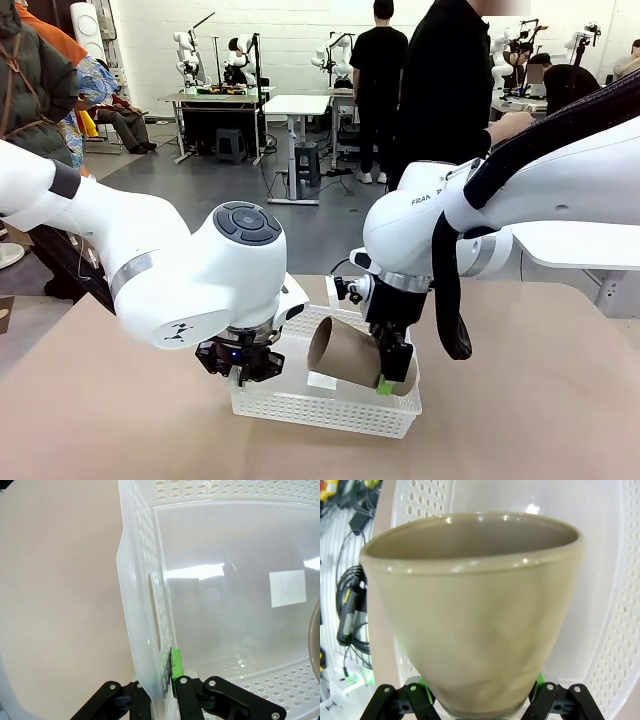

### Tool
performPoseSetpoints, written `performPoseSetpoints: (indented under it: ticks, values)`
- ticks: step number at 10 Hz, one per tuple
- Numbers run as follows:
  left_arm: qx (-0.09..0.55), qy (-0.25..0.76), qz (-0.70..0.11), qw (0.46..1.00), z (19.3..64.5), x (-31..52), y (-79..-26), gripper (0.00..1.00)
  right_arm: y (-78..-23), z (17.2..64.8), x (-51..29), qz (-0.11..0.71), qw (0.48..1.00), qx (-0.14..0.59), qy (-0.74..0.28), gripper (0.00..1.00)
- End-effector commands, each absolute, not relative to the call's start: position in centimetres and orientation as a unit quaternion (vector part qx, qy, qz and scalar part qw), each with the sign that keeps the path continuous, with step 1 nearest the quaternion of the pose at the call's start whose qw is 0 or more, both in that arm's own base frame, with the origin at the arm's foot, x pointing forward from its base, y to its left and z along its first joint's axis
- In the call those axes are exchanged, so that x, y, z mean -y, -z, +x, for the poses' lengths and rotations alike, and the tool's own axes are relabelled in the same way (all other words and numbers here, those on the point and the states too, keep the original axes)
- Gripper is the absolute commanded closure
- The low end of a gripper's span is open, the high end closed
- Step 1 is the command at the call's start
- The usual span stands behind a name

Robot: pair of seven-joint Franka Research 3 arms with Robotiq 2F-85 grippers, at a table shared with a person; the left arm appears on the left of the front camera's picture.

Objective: Clean and organize the cups into the basket.
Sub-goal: Pick up the Organizing basket and move it to the center of the table, then pick up the Reusable plastic cup from the right side of the table and place it inside the Organizing basket.

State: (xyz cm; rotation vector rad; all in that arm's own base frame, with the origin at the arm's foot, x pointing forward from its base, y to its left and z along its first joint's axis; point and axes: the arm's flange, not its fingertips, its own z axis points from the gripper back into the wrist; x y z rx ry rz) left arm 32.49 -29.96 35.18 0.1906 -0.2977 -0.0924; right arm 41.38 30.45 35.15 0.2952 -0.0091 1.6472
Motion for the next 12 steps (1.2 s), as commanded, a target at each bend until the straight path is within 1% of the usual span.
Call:
performPoseSetpoints:
  ticks: [1, 4, 5, 6, 9, 11, 12]
  values:
    - [0.152, 0.048, 0.102, 0.982, 32.2, 29.8, -34.9, 1.00, -34.6, 40.2, -29.4, 0.148, 0.664, 0.011, -0.733, 0.21]
    - [0.152, 0.048, 0.102, 0.982, 32.2, 29.8, -34.9, 1.00, -33.6, 39.8, -28.9, 0.157, 0.658, 0.009, -0.737, 0.21]
    - [0.152, 0.048, 0.102, 0.982, 32.2, 29.8, -34.9, 1.00, -33.5, 39.8, -28.9, 0.161, 0.658, 0.008, -0.735, 0.06]
    - [0.152, 0.048, 0.102, 0.982, 32.2, 29.8, -34.9, 1.00, -33.6, 39.8, -29.0, 0.161, 0.656, 0.011, -0.737, 0.01]
    - [0.152, 0.048, 0.102, 0.982, 32.2, 29.8, -34.9, 1.00, -34.5, 39.4, -28.9, 0.152, 0.650, 0.024, -0.744, 0.00]
    - [0.152, 0.048, 0.102, 0.982, 32.2, 29.8, -34.9, 1.00, -37.6, 38.8, -27.4, 0.129, 0.647, 0.069, -0.748, 0.00]
    - [0.152, 0.048, 0.102, 0.982, 32.2, 29.8, -34.9, 1.00, -41.7, 38.4, -24.4, 0.120, 0.657, 0.123, -0.734, 0.00]
